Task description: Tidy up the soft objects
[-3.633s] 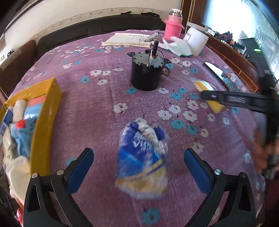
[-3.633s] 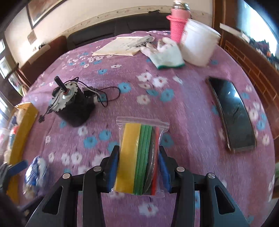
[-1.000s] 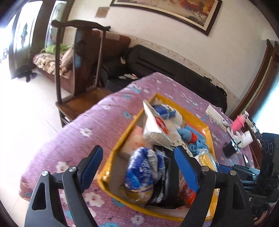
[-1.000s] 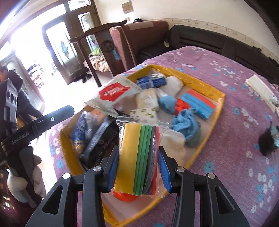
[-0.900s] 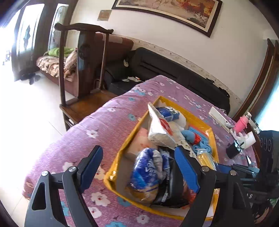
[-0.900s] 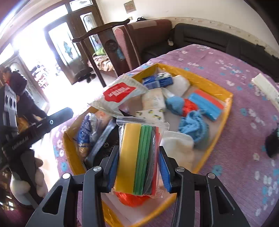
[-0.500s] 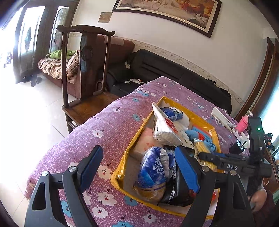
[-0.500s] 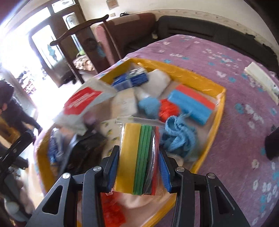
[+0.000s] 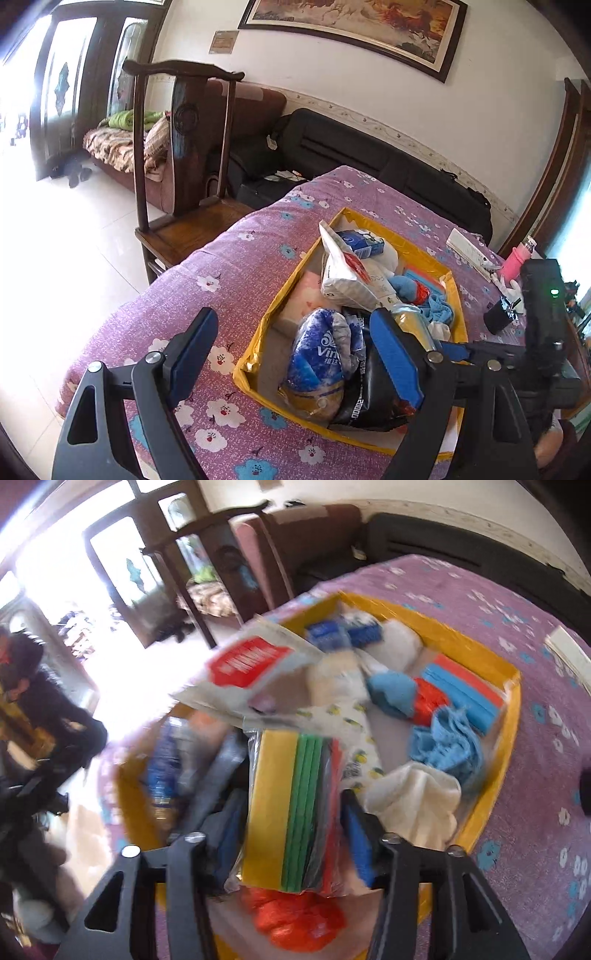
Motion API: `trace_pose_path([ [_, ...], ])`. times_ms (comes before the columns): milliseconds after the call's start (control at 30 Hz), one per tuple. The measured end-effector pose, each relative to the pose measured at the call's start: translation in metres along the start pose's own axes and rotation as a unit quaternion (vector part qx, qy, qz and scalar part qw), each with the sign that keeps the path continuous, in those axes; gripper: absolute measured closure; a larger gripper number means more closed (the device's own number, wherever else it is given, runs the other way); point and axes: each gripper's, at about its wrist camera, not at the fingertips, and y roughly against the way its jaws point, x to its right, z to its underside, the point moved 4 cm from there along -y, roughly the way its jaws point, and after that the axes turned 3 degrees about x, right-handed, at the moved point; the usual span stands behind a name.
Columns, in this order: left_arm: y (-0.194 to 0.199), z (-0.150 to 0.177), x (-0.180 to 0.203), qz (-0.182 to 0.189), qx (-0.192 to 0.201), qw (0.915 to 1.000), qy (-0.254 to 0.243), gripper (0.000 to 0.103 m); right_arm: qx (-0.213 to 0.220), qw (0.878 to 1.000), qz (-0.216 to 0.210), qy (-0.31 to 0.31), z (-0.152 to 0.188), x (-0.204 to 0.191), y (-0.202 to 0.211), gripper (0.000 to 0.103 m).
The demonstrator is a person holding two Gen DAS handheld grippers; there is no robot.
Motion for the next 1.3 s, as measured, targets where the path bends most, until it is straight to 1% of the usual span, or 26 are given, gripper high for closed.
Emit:
trace_pose_path([
  [33, 0.003, 0.0, 0.001, -0.004, 0.004, 1.0, -0.003, 0.019, 0.002, 1.0, -0.007, -0.009, 0.0, 0.003, 0.001, 0.044],
  [100, 0.009, -0.002, 0.004, -0.022, 0.018, 0.9996, -0.011, 0.012, 0.02, 0.999, -0.023, -0.024, 0.0, 0.009, 0.014, 0.038],
  [133, 0.011, -0.003, 0.004, -0.03, 0.025, 0.9992, -0.013, 0.012, 0.032, 0.999, -0.022, -0.026, -0.001, 0.011, 0.022, 0.032],
  [167, 0.014, -0.005, 0.005, -0.036, 0.032, 0.9987, -0.014, 0.012, 0.044, 0.999, -0.02, -0.025, -0.001, 0.012, 0.03, 0.028],
  [233, 0.021, -0.008, 0.007, -0.049, 0.049, 0.9974, -0.018, 0.012, 0.067, 0.997, -0.013, -0.024, -0.002, 0.016, 0.046, 0.025],
  [333, 0.035, -0.011, 0.02, -0.073, 0.082, 0.9933, -0.037, 0.011, 0.096, 0.995, -0.006, -0.021, 0.001, 0.02, 0.068, 0.024],
  [367, 0.043, -0.013, 0.026, -0.085, 0.097, 0.9906, -0.044, 0.009, 0.105, 0.994, -0.005, -0.021, 0.003, 0.022, 0.074, 0.024],
  [400, 0.053, -0.014, 0.032, -0.1, 0.119, 0.9864, -0.052, 0.003, 0.114, 0.993, -0.004, -0.022, 0.005, 0.024, 0.079, 0.024],
  [433, 0.062, -0.015, 0.037, -0.111, 0.139, 0.9823, -0.057, 0.001, 0.12, 0.992, -0.003, -0.022, 0.008, 0.026, 0.084, 0.024],
  [467, 0.076, -0.015, 0.043, -0.129, 0.173, 0.9745, -0.063, 0.0, 0.125, 0.992, -0.002, -0.022, 0.01, 0.026, 0.088, 0.024],
  [600, 0.11, -0.012, 0.063, -0.148, 0.256, 0.9527, -0.068, 0.0, 0.146, 0.989, 0.006, -0.011, 0.02, 0.031, 0.106, 0.023],
  [667, 0.116, -0.008, 0.072, -0.158, 0.27, 0.947, -0.073, 0.0, 0.158, 0.987, 0.014, -0.005, 0.026, 0.033, 0.117, 0.021],
  [700, 0.115, -0.007, 0.079, -0.16, 0.265, 0.9473, -0.081, 0.0, 0.165, 0.986, 0.017, -0.002, 0.029, 0.033, 0.121, 0.02],
  [800, 0.106, -0.011, 0.101, -0.148, 0.235, 0.9541, -0.112, 0.0, 0.176, 0.984, 0.023, 0.004, 0.039, 0.035, 0.131, 0.019],
  [833, 0.106, -0.013, 0.109, -0.144, 0.233, 0.9542, -0.12, 0.0, 0.177, 0.984, 0.026, 0.006, 0.041, 0.034, 0.133, 0.019],
  [933, 0.111, -0.014, 0.128, -0.129, 0.243, 0.9529, -0.128, 0.0, 0.185, 0.981, 0.046, 0.015, 0.051, 0.037, 0.14, 0.019],
  [1000, 0.107, -0.012, 0.139, -0.114, 0.24, 0.9559, -0.126, 0.0, 0.19, 0.98, 0.06, 0.018, 0.056, 0.039, 0.144, 0.017],
  [1033, 0.102, -0.011, 0.142, -0.107, 0.231, 0.959, -0.125, 0.0, 0.193, 0.979, 0.068, 0.017, 0.059, 0.041, 0.145, 0.016],
  [1067, 0.094, -0.008, 0.145, -0.093, 0.211, 0.9651, -0.124, 0.0, 0.195, 0.978, 0.074, 0.015, 0.06, 0.043, 0.146, 0.015],
  [1100, 0.083, -0.005, 0.147, -0.074, 0.181, 0.9735, -0.119, 0.0, 0.196, 0.978, 0.076, 0.014, 0.061, 0.043, 0.145, 0.015],
  [1133, 0.074, 0.0, 0.147, -0.067, 0.158, 0.9785, -0.114, 0.0, 0.195, 0.977, 0.08, 0.012, 0.062, 0.045, 0.144, 0.014],
  [1167, 0.061, 0.005, 0.143, -0.074, 0.131, 0.9829, -0.107, 0.0, 0.193, 0.978, 0.083, 0.011, 0.062, 0.045, 0.142, 0.014],
  [1200, 0.056, 0.009, 0.139, -0.084, 0.118, 0.9837, -0.106, 0.0, 0.189, 0.978, 0.088, 0.011, 0.062, 0.045, 0.14, 0.014],
  [1233, 0.05, 0.013, 0.135, -0.095, 0.11, 0.9836, -0.106, 0.0, 0.186, 0.978, 0.092, 0.012, 0.063, 0.045, 0.139, 0.014],
  [1300, 0.041, 0.019, 0.123, -0.131, 0.102, 0.9805, -0.105, 0.0, 0.183, 0.977, 0.106, 0.02, 0.063, 0.042, 0.135, 0.014],
])
